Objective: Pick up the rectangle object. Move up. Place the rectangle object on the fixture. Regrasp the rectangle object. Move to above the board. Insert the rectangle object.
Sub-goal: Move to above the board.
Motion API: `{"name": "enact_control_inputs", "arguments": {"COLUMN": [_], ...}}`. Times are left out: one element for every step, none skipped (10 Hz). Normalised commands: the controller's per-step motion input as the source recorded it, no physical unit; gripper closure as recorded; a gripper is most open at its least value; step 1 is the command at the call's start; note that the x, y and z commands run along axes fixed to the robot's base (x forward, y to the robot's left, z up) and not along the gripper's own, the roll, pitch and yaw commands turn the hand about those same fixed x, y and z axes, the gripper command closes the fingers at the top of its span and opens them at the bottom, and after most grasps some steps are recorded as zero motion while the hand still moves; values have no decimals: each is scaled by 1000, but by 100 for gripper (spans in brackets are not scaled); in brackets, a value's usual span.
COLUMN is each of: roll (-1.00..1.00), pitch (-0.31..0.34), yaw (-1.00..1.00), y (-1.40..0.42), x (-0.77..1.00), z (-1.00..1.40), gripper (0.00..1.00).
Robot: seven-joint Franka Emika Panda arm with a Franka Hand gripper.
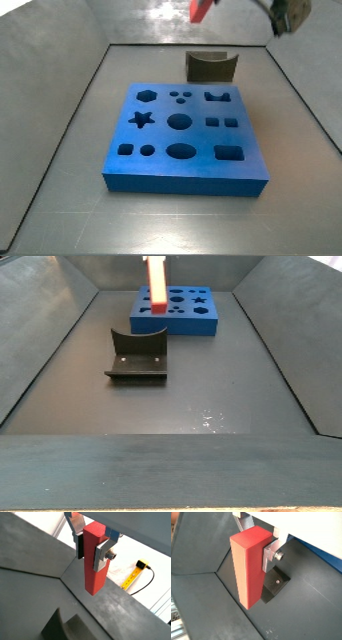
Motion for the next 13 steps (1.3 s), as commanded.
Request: {"name": "enact_control_inputs", "arguments": {"roll": [-102, -94, -90, -70, -62, -51, -50, -47, -50, -45, -45, -38, -1000], "pitch": [38, 65, 79, 100, 106, 111, 106, 101, 100, 104, 108, 116, -14], "yaw": [-102, -75, -59, -23, -10, 14, 30, 49, 56, 62, 66, 70, -114], "y": [-35, -30, -28, -23, -22, -21, -23, -20, -19, -17, -20, -20, -1000], "x": [-194, -187, -183, -168, -161, -146, -133, -107, -70, -39, -11, 6, -255], "z": [1000, 1000, 1000, 1000, 1000, 1000, 1000, 962, 803, 651, 498, 298, -116], "gripper": [100, 100, 100, 100, 100, 100, 100, 100, 100, 100, 100, 100, 100]}}
